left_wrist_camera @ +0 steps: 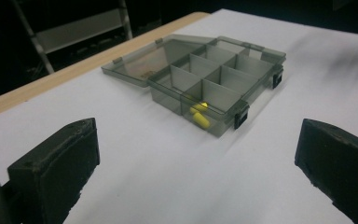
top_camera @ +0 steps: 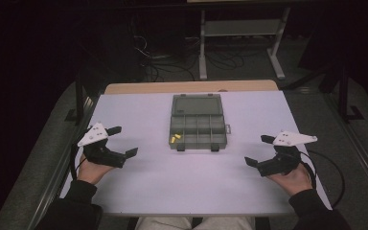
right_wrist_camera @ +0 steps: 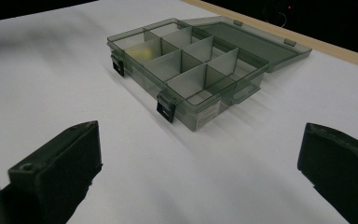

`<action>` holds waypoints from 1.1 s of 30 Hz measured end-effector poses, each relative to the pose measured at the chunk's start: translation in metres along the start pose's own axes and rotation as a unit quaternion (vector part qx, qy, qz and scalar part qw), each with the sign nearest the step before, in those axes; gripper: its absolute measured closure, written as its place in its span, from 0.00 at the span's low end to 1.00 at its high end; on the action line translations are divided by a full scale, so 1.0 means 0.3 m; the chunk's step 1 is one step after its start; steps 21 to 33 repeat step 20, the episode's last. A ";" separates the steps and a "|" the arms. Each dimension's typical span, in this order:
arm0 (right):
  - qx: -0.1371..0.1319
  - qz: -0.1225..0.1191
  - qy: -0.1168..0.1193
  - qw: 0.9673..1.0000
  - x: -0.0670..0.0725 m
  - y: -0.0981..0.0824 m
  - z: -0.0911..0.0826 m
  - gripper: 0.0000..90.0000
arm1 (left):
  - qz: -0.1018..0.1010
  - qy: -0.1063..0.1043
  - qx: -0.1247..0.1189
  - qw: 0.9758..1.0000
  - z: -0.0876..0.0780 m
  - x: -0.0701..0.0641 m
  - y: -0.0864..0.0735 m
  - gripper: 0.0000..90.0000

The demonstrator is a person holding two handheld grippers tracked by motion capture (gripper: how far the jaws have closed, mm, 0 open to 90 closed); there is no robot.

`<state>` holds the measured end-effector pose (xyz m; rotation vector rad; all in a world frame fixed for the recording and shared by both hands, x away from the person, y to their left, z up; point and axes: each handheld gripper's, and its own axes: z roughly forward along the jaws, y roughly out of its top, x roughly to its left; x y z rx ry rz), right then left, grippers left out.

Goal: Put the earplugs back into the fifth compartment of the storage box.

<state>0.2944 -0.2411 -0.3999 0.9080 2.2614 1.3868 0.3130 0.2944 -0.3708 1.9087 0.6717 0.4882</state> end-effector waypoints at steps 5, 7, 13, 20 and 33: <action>-0.004 0.002 -0.004 1.000 -0.001 -0.001 -0.007 0.00 | -0.003 0.015 -0.009 1.000 -0.040 0.004 -0.023 0.00; -0.005 0.003 -0.005 1.000 -0.002 -0.002 -0.008 0.00 | -0.008 0.021 -0.013 1.000 -0.055 0.009 -0.033 0.00; -0.006 0.003 -0.007 1.000 -0.001 -0.003 -0.011 0.00 | -0.028 0.037 -0.028 0.998 -0.098 0.029 -0.061 0.00; -0.011 0.006 -0.008 1.000 -0.004 -0.006 -0.020 0.00 | -0.034 0.045 -0.036 0.998 -0.115 0.029 -0.074 0.00; -0.011 0.006 -0.008 1.000 -0.004 -0.006 -0.020 0.00 | -0.034 0.045 -0.036 0.998 -0.115 0.029 -0.074 0.00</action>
